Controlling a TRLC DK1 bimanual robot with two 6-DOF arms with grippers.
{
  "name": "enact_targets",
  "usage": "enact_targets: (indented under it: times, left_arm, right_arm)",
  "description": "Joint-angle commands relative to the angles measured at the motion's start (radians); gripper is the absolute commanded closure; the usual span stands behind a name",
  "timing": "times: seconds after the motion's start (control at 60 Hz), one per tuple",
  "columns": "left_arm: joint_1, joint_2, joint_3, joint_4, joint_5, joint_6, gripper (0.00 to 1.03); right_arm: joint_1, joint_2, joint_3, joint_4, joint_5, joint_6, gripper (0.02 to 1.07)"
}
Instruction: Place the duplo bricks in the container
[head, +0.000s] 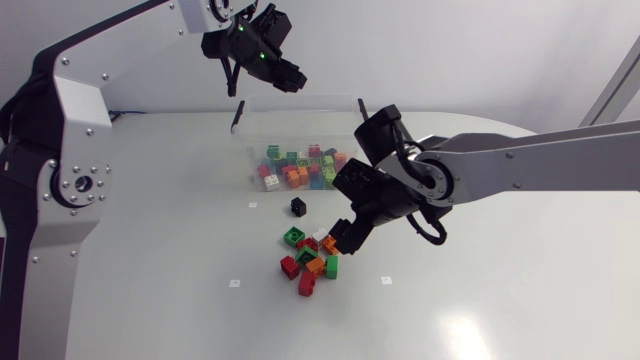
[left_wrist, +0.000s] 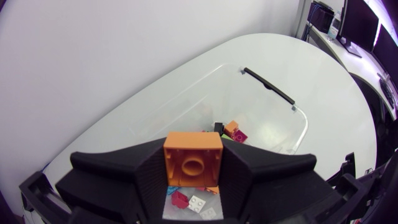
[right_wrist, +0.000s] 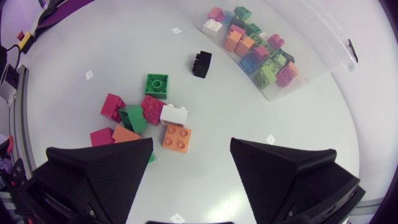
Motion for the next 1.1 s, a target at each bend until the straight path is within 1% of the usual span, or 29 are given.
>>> enact_targets:
  times: [0.0, 0.067, 0.117, 0.15, 0.233, 0.25, 0.267, 0.283, 0.317, 0.45, 0.5, 0.6, 0.617, 0.7, 0.733, 0.783, 1.017, 1.083]
  left_arm:
    - [0.002, 0.049, 0.105, -0.024, 0.009, -0.022, 0.78]
    - [0.002, 0.104, 0.200, -0.080, 0.009, -0.022, 0.78]
    - [0.002, 0.157, 0.307, -0.141, 0.009, -0.022, 0.78]
    - [0.002, 0.207, 0.411, -0.198, 0.010, -0.026, 0.77]
    - [-0.004, 0.365, 0.753, -0.357, 0.006, -0.028, 0.77]
    - [-0.006, 0.373, 0.769, -0.363, 0.006, -0.028, 0.77]
    - [-0.010, 0.405, 0.836, -0.399, 0.000, -0.025, 0.76]
    - [-0.015, 0.420, 0.864, -0.422, -0.009, -0.023, 0.75]
    - [-0.021, 0.424, 0.864, -0.442, -0.022, -0.025, 0.75]
    - [-0.021, 0.384, 0.770, -0.480, -0.019, -0.060, 0.75]
    - [-0.018, 0.367, 0.763, -0.477, -0.017, -0.078, 0.75]
    - [-0.010, 0.305, 0.692, -0.448, -0.017, -0.080, 0.74]
    - [-0.009, 0.298, 0.681, -0.443, -0.017, -0.080, 0.72]
    - [0.000, 0.270, 0.644, -0.434, -0.017, -0.080, 0.46]
    - [0.006, 0.267, 0.626, -0.435, -0.019, -0.081, 0.27]
    - [0.011, 0.264, 0.608, -0.435, -0.019, -0.091, 0.04]
    - [0.026, 0.241, 0.534, -0.445, -0.017, -0.135, 0.04]
    - [0.031, 0.226, 0.488, -0.449, -0.017, -0.150, 0.04]
  right_arm:
    - [-0.007, 0.010, 0.026, 0.003, 0.010, 0.012, 0.17]
    - [-0.007, 0.007, 0.026, 0.003, 0.010, 0.012, 0.17]
    - [-0.007, 0.002, 0.024, 0.002, 0.010, 0.012, 0.17]
    - [-0.007, -0.001, 0.023, 0.002, 0.010, 0.012, 0.17]
    - [-0.007, -0.004, 0.018, 0.002, 0.010, 0.012, 0.17]
    - [-0.007, -0.004, 0.018, 0.002, 0.010, 0.012, 0.17]
    - [-0.007, -0.004, 0.017, 0.002, 0.010, 0.012, 0.17]
    - [-0.009, -0.004, 0.015, 0.002, 0.010, 0.011, 0.17]
    - [-0.009, -0.004, 0.015, 0.002, 0.010, 0.011, 0.17]
    - [-0.009, -0.002, 0.009, 0.003, 0.010, 0.011, 0.17]
    - [-0.009, -0.004, 0.008, 0.003, 0.010, 0.012, 0.17]
    - [-0.002, -0.017, 0.004, -0.009, 0.010, 0.012, 0.17]
    - [-0.001, -0.021, 0.004, -0.009, 0.010, 0.012, 0.17]
    - [0.002, -0.037, -0.003, -0.011, 0.010, 0.012, 0.17]
    - [0.002, -0.042, -0.006, -0.012, 0.012, 0.012, 0.17]
    - [0.002, -0.048, -0.009, -0.012, 0.012, 0.014, 0.17]
    - [0.021, -0.068, -0.031, -0.014, 0.022, 0.018, 0.17]
    - [0.022, -0.074, -0.035, -0.014, 0.022, 0.024, 0.17]
